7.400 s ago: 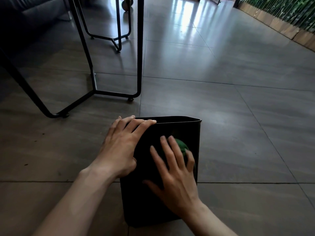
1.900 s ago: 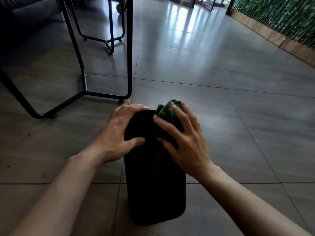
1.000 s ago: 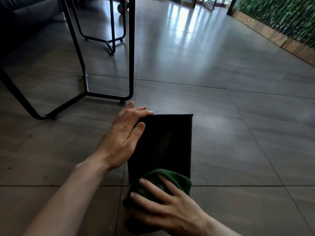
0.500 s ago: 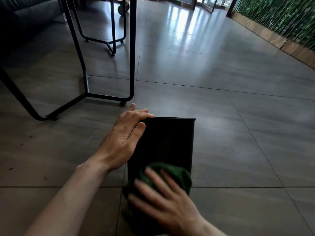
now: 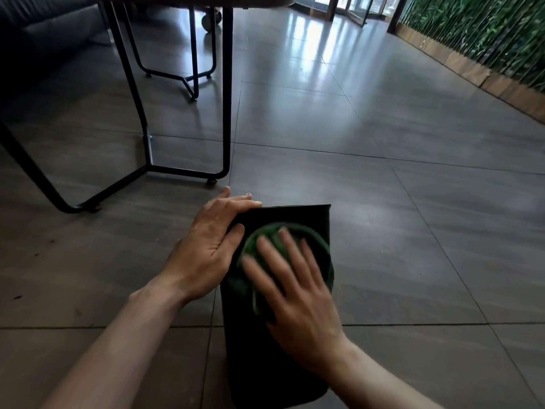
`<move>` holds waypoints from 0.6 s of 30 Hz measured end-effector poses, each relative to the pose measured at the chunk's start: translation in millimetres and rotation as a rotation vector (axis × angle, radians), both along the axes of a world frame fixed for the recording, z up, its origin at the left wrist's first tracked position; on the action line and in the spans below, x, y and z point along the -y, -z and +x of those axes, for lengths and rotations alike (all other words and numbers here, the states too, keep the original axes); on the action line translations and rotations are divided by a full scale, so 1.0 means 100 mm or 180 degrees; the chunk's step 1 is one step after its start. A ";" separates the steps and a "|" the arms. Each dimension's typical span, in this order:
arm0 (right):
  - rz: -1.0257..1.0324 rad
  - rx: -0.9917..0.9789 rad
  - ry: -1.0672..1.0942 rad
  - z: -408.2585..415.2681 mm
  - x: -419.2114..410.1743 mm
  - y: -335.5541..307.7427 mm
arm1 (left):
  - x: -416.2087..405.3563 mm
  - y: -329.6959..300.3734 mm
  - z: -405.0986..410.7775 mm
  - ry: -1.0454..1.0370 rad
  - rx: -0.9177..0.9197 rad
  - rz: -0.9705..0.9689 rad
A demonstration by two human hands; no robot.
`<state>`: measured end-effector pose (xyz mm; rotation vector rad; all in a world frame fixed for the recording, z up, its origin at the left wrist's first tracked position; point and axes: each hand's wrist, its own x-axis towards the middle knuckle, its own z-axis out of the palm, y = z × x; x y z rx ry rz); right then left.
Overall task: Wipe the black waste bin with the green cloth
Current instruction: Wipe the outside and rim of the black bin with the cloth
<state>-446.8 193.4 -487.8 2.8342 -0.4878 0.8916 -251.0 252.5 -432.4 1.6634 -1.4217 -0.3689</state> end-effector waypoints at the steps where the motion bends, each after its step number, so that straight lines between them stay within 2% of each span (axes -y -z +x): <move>1: -0.0205 -0.0161 -0.0198 -0.14 -0.08 0.15 | 0.00 0.00 -0.01 0.0017 0.0023 0.0003; 4: -0.0698 -0.0709 -0.0588 -0.59 -0.20 0.39 | 0.03 -0.01 -0.07 0.0121 0.0041 0.0020; 6: -0.0625 -0.0810 -0.0608 -0.75 -0.10 0.33 | 0.05 -0.01 -0.09 0.0139 0.0009 -0.0006; 10: 0.0309 -0.0073 0.0181 -0.43 0.16 -0.10 | 0.08 -0.02 -0.10 0.0120 0.0037 -0.0009; 13: 0.0505 0.0219 0.0471 -0.03 0.17 -0.30 | 0.09 -0.03 -0.10 0.0074 0.0012 -0.0042; 15: 0.0364 0.0220 0.0273 0.03 0.05 -0.22 | 0.08 -0.02 -0.08 0.0062 0.0005 -0.0074; 18: -0.0065 -0.0262 -0.0255 -0.17 -0.18 0.08 | 0.05 -0.02 -0.06 0.0109 -0.0020 -0.0076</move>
